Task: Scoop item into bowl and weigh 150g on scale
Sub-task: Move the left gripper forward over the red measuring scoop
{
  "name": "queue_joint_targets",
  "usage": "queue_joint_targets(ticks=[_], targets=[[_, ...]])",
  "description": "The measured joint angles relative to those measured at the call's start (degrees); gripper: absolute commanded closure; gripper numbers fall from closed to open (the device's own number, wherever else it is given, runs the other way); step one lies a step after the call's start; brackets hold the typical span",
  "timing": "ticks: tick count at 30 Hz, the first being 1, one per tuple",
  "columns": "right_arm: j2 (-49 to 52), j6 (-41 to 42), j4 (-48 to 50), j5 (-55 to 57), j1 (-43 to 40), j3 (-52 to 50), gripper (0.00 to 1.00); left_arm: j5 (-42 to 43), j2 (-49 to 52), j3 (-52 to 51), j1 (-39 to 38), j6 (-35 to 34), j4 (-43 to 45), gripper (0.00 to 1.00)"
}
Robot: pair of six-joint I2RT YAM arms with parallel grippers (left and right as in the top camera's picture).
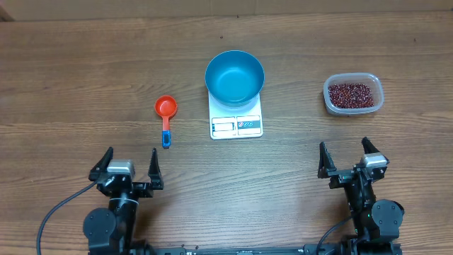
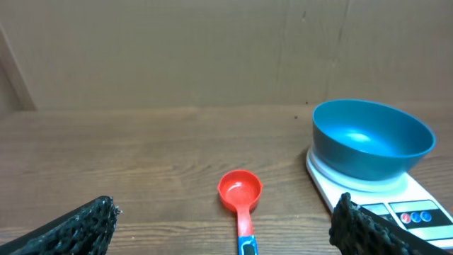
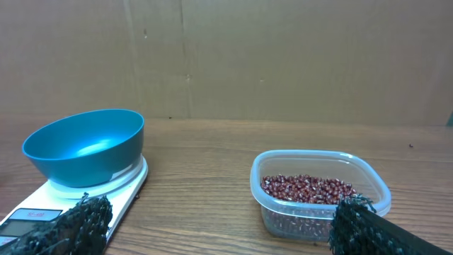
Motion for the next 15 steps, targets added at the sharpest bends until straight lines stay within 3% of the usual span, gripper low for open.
queue_joint_targets(ticks=[8, 15], targets=[[0.0, 0.0, 0.0, 0.0, 0.0, 0.0, 0.0, 0.0, 16.1, 14.2, 0.0, 0.5, -5.2, 0.0], [-0.1, 0.0, 0.0, 0.0, 0.0, 0.0, 0.0, -0.3, 37.3, 32.2, 0.0, 4.1, -18.8, 0.0]])
